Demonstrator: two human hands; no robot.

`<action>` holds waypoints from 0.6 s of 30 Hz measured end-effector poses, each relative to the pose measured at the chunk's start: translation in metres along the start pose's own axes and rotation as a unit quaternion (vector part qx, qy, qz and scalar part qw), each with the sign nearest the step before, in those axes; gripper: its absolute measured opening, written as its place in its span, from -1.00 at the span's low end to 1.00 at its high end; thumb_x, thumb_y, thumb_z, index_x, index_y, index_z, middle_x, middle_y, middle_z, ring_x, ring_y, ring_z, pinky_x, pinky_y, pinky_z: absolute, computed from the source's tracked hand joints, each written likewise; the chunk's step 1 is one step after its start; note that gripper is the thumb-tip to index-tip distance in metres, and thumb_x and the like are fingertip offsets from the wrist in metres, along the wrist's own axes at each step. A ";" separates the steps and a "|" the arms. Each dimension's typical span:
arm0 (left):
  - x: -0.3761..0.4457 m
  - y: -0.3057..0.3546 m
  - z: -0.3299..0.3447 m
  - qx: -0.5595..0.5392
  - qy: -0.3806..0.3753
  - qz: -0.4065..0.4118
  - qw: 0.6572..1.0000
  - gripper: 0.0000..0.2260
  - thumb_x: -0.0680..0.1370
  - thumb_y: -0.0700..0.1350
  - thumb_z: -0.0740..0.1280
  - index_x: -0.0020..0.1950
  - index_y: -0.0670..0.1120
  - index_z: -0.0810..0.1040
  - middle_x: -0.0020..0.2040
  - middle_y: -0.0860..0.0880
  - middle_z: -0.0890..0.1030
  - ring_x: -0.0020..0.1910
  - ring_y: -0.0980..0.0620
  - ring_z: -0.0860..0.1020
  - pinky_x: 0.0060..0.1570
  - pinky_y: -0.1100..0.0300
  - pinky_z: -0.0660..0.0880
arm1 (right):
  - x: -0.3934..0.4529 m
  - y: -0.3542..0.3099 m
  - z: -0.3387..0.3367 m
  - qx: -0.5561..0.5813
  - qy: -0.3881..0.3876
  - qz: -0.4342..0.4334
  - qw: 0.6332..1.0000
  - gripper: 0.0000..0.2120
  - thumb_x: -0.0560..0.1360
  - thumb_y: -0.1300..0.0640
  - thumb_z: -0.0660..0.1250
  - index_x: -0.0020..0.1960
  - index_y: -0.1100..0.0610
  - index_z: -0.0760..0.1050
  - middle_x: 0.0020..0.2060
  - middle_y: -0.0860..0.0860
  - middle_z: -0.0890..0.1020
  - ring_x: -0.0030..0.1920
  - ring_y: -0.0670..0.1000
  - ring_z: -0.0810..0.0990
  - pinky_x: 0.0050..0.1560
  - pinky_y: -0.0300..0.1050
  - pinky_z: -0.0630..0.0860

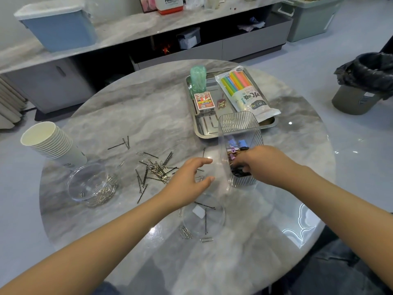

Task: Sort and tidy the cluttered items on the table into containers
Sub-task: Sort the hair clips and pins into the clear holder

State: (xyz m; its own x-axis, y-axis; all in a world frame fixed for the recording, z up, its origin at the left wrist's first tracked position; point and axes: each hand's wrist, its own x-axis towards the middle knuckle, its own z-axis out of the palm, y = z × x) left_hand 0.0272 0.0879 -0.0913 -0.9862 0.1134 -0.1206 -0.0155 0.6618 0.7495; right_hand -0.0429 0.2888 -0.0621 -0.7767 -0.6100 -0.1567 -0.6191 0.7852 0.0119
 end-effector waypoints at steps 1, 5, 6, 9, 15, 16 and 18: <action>0.000 -0.003 -0.001 0.015 -0.003 0.001 1.000 -0.71 0.54 -0.11 0.34 0.25 0.03 0.50 0.20 0.10 0.48 0.14 0.18 0.46 0.14 0.38 0.36 | 0.000 -0.002 -0.001 -0.001 0.017 0.001 1.000 -0.73 0.54 0.16 0.21 0.20 -0.06 0.50 0.01 -0.03 0.62 0.01 0.06 0.56 -0.15 -0.15 0.42; -0.006 -0.010 -0.007 0.083 -0.061 0.011 0.995 -0.81 0.47 -0.24 0.35 -0.02 0.00 0.65 -0.05 0.08 0.58 -0.09 0.15 0.54 -0.05 0.35 0.43 | -0.006 -0.020 -0.008 0.063 0.099 -0.018 0.993 -0.80 0.57 0.05 0.19 0.14 -0.02 0.52 0.03 -0.07 0.62 0.05 0.01 0.55 -0.14 -0.18 0.34; -0.007 -0.011 -0.008 0.103 -0.078 0.016 0.991 -0.80 0.46 -0.25 0.35 -0.02 -0.01 0.66 -0.05 0.07 0.57 -0.11 0.13 0.54 -0.03 0.29 0.45 | -0.008 -0.026 -0.008 0.091 0.105 -0.025 0.990 -0.79 0.56 0.03 0.21 0.14 -0.02 0.52 0.05 -0.09 0.61 0.07 -0.01 0.54 -0.11 -0.18 0.34; -0.011 -0.015 -0.006 0.154 -0.113 0.034 0.981 -0.80 0.46 -0.21 0.37 0.04 -0.02 0.65 -0.01 0.04 0.55 -0.08 0.10 0.53 0.00 0.25 0.45 | -0.012 -0.043 -0.002 0.134 0.071 -0.046 0.987 -0.78 0.56 0.00 0.22 0.16 0.00 0.52 0.04 -0.09 0.60 0.07 -0.03 0.53 -0.06 -0.18 0.37; -0.012 -0.026 0.009 0.261 -0.136 0.081 0.952 -0.85 0.49 -0.20 0.30 -0.01 -0.06 0.62 0.00 -0.04 0.50 0.08 -0.02 0.44 -0.01 0.16 0.39 | -0.011 -0.066 0.029 0.127 -0.046 -0.054 0.989 -0.78 0.53 0.01 0.27 0.13 0.04 0.52 0.03 -0.01 0.61 0.07 0.04 0.54 -0.06 -0.16 0.38; -0.013 -0.026 0.011 0.290 -0.136 0.093 0.943 -0.84 0.50 -0.20 0.27 0.01 -0.08 0.60 0.02 -0.05 0.49 0.10 -0.04 0.43 -0.04 0.19 0.35 | -0.010 -0.067 0.032 0.128 -0.054 -0.050 0.989 -0.79 0.53 0.01 0.27 0.12 0.04 0.53 0.03 0.00 0.61 0.07 0.04 0.54 -0.07 -0.16 0.38; -0.013 -0.022 0.012 0.359 -0.131 0.123 0.916 -0.83 0.51 -0.19 0.24 0.08 -0.10 0.53 0.08 -0.07 0.46 0.11 -0.05 0.40 -0.08 0.21 0.25 | -0.008 -0.069 0.033 0.127 -0.060 -0.045 0.989 -0.79 0.52 0.01 0.28 0.12 0.03 0.53 0.05 0.00 0.59 0.07 0.04 0.54 -0.07 -0.15 0.39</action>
State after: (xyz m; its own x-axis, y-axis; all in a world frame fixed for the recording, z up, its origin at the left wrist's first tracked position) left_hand 0.0427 0.0811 -0.1144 -0.8699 0.4372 -0.2282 0.4081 0.8979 0.1649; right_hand 0.0100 0.2435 -0.0943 -0.6907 -0.6743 -0.2612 -0.6253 0.7384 -0.2527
